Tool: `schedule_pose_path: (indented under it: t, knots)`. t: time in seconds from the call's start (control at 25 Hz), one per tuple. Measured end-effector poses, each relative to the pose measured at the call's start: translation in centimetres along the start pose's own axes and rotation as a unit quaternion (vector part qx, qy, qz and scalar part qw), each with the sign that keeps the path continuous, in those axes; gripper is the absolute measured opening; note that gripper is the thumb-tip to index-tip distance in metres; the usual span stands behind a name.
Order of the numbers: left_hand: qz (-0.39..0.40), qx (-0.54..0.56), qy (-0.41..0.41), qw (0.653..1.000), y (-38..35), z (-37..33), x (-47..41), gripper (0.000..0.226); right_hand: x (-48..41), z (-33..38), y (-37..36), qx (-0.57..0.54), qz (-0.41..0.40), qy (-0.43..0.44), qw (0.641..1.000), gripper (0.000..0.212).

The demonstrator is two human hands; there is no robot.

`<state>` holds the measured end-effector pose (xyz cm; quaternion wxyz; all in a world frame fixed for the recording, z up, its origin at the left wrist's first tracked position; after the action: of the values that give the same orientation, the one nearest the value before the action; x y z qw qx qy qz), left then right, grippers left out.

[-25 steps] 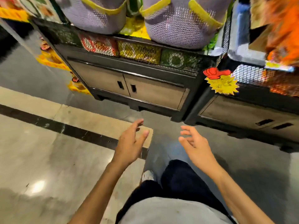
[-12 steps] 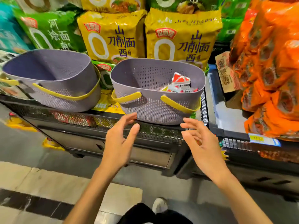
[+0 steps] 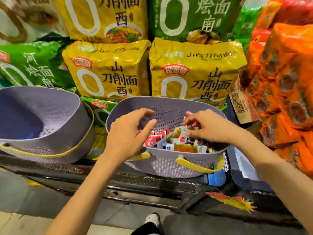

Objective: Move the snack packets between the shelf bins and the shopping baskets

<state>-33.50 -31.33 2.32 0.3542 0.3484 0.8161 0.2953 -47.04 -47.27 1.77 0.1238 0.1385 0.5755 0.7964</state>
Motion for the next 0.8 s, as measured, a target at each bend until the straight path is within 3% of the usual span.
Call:
schedule_pose_path:
  t: [0.08, 0.16, 0.28, 0.44, 0.56, 0.64, 0.72, 0.8]
  knots:
    - [-0.006, -0.02, 0.007, 1.0, -0.1, 0.3, 0.1, 0.045, -1.3, -0.4, -1.4, 0.033, 0.059, -0.001, 0.998, 0.016]
    - [0.007, -0.029, 0.024, 0.999, -0.1, 0.3, 0.0, 0.05, -2.0, -0.6, -1.5, 0.042, 0.053, -0.002, 0.998, 0.007]
    - [0.061, -0.03, 0.046, 0.997, -0.8, 0.7, -0.5, 0.059, -2.0, -1.0, -0.8, 0.032, 0.051, 0.013, 0.998, 0.017]
    - [0.124, 0.049, 0.017, 0.991, -1.4, 0.5, -2.1, 0.062, -2.2, 0.7, 2.9, -0.109, 0.017, 0.082, 0.99, 0.023]
    - [0.241, 0.178, 0.005, 0.954, -2.7, -1.4, -4.0, 0.058, -3.0, 3.3, 6.1, -0.23, -0.022, 0.127, 0.965, 0.015]
    - [0.302, 0.275, 0.019, 0.913, -3.2, -2.1, -4.8, 0.039, -3.5, 4.8, 7.1, -0.304, -0.034, 0.158, 0.939, 0.013]
    - [0.318, 0.353, 0.057, 0.878, -3.1, -1.7, -5.2, 0.025, -3.8, 4.6, 7.7, -0.368, -0.06, 0.143, 0.917, 0.011]
    - [0.291, 0.391, 0.101, 0.868, -2.6, -0.6, -5.4, 0.023, -3.6, 2.4, 7.6, -0.375, -0.082, 0.075, 0.92, 0.014]
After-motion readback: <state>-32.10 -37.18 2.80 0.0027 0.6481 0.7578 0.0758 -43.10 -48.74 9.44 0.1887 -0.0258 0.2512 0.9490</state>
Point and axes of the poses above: each hand's wrist, its own x-axis away from the middle knuckle, its own y-axis out of the back of the hand, z = x × y, the point moved 6 cm from there along -x, towards the middle knuckle, and after that the axes turned 5 degrees about y, right-handed, at the moved point
